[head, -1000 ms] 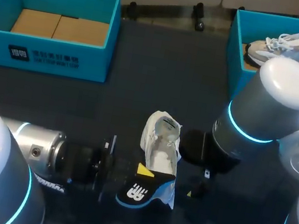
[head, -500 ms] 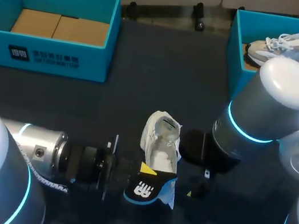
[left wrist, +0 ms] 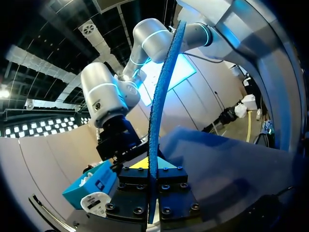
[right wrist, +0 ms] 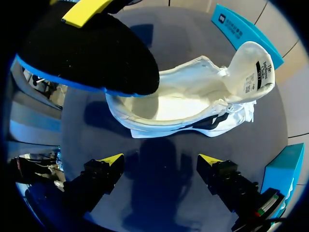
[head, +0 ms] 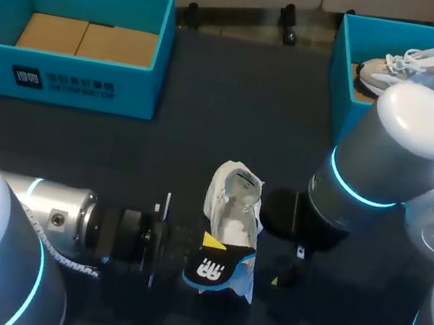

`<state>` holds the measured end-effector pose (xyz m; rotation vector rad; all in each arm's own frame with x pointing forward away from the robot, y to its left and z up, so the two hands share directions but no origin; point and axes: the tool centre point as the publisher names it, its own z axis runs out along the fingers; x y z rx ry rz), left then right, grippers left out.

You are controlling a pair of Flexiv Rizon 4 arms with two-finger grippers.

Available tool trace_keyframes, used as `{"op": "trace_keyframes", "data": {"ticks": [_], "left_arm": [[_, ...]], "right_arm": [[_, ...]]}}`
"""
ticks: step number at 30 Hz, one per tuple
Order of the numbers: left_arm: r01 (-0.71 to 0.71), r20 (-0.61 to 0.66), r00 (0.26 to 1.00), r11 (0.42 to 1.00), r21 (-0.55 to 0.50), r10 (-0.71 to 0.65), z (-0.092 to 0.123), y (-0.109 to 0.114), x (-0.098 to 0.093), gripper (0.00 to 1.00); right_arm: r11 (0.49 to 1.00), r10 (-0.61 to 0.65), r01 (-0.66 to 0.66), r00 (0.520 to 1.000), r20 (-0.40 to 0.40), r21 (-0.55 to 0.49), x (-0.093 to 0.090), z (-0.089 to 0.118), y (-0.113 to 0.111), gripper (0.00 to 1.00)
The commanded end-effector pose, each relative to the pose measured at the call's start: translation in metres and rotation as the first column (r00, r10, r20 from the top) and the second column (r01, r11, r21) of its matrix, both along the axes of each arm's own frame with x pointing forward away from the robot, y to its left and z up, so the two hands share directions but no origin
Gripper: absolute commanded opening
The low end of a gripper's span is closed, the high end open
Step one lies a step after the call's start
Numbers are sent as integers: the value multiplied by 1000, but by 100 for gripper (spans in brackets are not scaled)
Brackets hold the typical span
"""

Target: Take the shoe out of the shoebox, open the shoe tongue, remove and reinsert the insole, then place the shoe into the shoebox

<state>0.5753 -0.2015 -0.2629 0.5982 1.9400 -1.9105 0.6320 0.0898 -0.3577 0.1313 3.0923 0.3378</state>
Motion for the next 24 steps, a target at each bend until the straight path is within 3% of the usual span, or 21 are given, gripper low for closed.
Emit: {"op": "trace_keyframes", "data": {"ticks": [1,24], "left_arm": [[5,-3,1000,1000,0,-5,-6,-6,1,0],[-18,-15,1000,1000,8,18,-24,-14,16,0]], "right_arm": [[1000,0,0,1000,2,3,-1,-1,-1,100],[1000,0,0,1000,2,3,-1,-1,-1,100]]}}
